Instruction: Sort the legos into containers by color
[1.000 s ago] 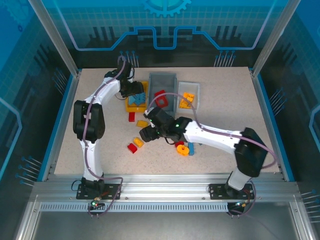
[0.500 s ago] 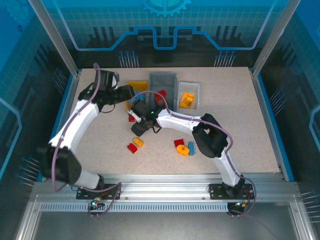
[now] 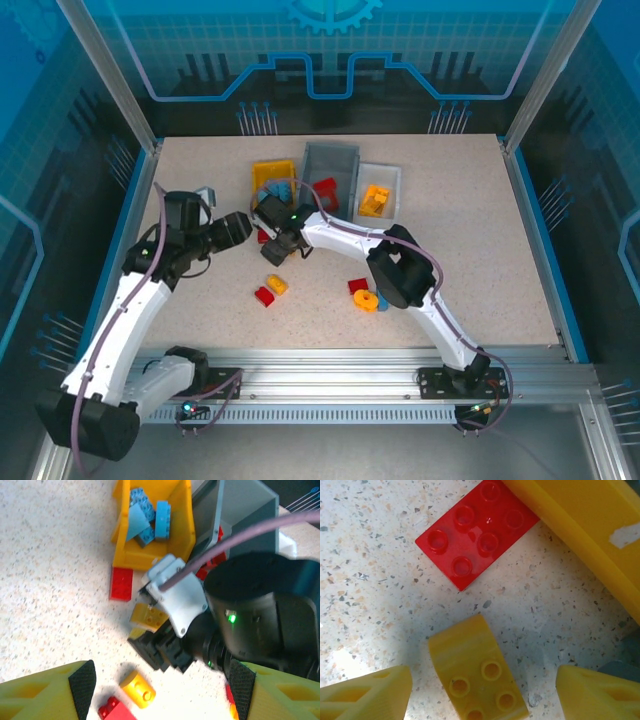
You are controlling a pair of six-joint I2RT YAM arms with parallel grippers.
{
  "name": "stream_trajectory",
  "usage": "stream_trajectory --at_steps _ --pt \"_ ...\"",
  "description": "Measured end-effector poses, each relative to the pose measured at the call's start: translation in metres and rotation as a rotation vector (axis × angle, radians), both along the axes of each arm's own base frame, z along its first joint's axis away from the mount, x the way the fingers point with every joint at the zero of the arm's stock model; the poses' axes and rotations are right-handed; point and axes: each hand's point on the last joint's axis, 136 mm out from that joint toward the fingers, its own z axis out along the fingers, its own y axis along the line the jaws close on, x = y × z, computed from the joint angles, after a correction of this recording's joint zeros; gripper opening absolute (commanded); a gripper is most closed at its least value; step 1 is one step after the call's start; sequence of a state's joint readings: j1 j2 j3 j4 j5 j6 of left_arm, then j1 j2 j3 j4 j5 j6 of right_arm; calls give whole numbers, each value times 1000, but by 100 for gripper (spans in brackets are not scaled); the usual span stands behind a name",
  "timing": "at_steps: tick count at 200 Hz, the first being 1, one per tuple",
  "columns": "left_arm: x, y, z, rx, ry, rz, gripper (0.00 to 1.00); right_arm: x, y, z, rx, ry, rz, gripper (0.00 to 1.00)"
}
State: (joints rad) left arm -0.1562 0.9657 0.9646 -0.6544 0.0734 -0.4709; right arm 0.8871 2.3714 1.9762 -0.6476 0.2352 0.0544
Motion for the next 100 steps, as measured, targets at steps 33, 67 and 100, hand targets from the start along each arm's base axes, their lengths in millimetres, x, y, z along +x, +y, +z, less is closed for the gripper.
stream_trajectory --at_steps 33,67,100 --pt "-13 2 2 -4 -1 0 74 1 -1 -12 -12 21 3 63" --pt "-22 3 12 -8 -35 1 74 -2 4 -15 10 50 16 46" --pt "-22 4 12 -13 -33 8 74 -5 7 -15 22 62 22 27"
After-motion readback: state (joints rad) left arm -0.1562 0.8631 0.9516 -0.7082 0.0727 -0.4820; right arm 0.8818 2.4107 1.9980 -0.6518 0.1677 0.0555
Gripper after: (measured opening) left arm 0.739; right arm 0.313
